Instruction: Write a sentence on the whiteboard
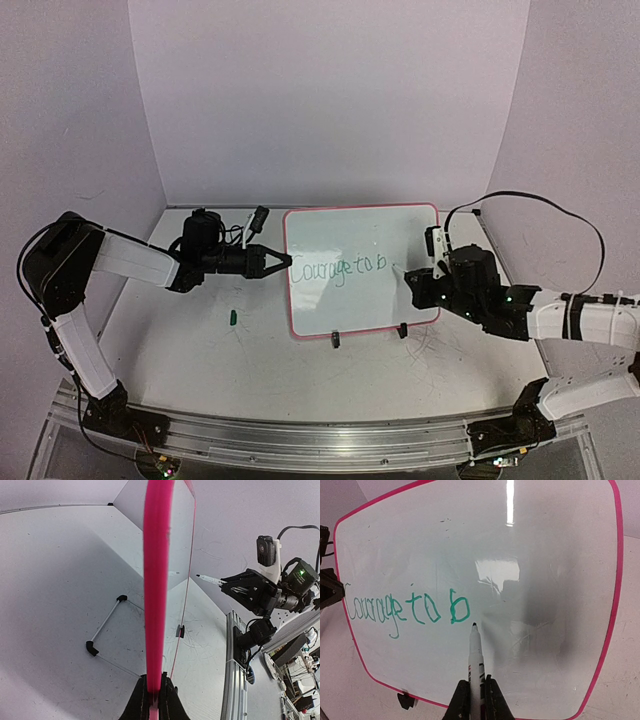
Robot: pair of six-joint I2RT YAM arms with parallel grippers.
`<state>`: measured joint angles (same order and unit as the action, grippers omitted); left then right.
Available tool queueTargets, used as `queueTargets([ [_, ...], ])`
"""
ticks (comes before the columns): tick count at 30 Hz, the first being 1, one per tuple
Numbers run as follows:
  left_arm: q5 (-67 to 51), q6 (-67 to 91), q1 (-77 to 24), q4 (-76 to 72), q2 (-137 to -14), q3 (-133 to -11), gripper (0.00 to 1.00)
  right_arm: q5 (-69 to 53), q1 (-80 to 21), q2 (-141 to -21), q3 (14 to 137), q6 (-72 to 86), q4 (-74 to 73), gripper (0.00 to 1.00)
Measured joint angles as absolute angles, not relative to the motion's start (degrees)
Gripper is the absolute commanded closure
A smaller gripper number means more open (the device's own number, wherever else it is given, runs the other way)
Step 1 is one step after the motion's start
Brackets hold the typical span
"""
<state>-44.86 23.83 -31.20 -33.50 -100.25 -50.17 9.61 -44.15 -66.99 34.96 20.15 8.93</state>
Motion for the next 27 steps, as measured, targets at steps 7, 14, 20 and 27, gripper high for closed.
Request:
queueTargets([
  [7,-44.9,23.8,-31.2,-33.5,-100.2,-50.2,1.0,9.5,-43.6,-68.4,35.0,20.3,9.4,1.0],
  [14,-44.9,23.8,-31.2,-33.5,-100.2,-50.2,1.0,9.1,-43.6,-70.1,35.5,20.2,9.9,1.0],
  [20,-44.9,23.8,-31.2,-33.5,-100.2,-50.2,1.0,8.9,-43.6,-71.2,36.5,19.9,10.7,1.0],
  [27,-44.9,23.8,-31.2,-33.5,-100.2,-50.2,1.0,8.9,-43.6,-72.0,37.3,19.8,11.3,1.0],
])
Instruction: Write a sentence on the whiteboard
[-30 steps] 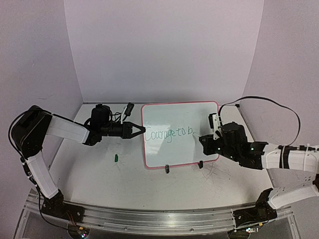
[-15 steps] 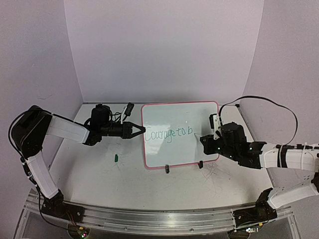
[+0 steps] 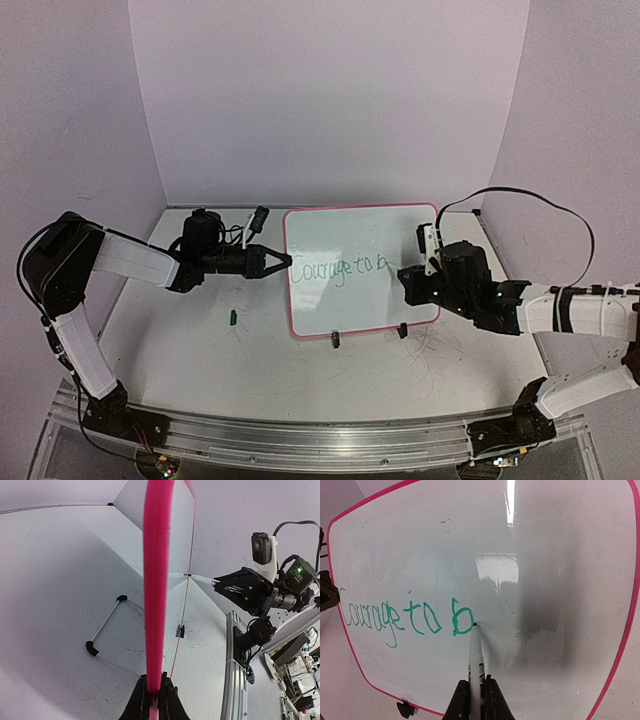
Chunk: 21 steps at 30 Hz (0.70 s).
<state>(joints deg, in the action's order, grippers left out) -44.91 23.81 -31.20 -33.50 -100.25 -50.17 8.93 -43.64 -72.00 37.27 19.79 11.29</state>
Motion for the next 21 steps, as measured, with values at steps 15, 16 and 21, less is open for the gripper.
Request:
queueTargets([
  [15,-44.9,23.8,-31.2,-33.5,-100.2,-50.2,1.0,10.2,-43.6,-72.2,37.3,20.6,11.0,1.0],
  [16,-44.9,23.8,-31.2,-33.5,-100.2,-50.2,1.0,10.4,-43.6,-72.1,37.3,20.7,10.9,1.0],
  [21,-44.9,23.8,-31.2,-33.5,-100.2,-50.2,1.0,11.5,-42.9,-71.4,37.3,21.2,10.4,1.0],
])
